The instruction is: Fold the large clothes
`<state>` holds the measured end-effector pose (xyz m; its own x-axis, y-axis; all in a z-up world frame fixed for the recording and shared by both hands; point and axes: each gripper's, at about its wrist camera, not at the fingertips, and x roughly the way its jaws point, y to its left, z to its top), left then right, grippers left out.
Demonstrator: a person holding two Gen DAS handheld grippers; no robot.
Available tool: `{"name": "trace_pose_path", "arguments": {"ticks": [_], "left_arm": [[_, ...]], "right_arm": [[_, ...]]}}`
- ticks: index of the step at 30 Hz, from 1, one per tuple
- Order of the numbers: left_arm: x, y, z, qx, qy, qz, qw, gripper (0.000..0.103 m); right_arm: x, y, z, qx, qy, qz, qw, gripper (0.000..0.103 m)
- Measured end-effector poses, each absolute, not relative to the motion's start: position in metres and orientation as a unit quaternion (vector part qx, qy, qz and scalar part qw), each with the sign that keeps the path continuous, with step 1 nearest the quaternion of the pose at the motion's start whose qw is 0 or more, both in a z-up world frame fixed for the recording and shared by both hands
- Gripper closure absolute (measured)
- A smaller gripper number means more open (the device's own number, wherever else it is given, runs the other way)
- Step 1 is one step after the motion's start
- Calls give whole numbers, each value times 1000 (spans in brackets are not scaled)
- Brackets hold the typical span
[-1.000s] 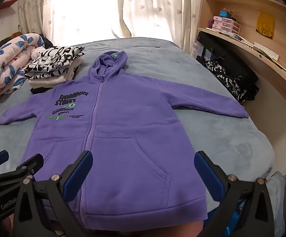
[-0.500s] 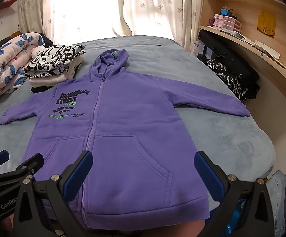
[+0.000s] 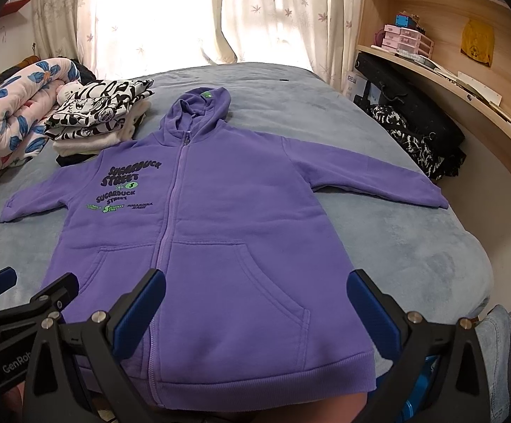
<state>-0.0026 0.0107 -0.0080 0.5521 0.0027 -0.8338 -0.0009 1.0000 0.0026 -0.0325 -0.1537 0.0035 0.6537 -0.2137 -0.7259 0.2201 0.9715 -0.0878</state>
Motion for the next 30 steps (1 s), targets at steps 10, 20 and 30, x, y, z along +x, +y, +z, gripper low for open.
{"name": "trace_pose_path", "arguments": {"ticks": [10,20,30], "left_arm": [[2,10,-4,4,478,1,878,11],[4,8,-4,7,480,-1,877,12],[8,9,-7,2,490,-9,872,13]], "right_arm": [[-32,-153,3,4,399,-120,909,0],[-31,-151,2,3,401,-121,908,0],[-31,-148,-2,4,404,-121,907,0]]}}
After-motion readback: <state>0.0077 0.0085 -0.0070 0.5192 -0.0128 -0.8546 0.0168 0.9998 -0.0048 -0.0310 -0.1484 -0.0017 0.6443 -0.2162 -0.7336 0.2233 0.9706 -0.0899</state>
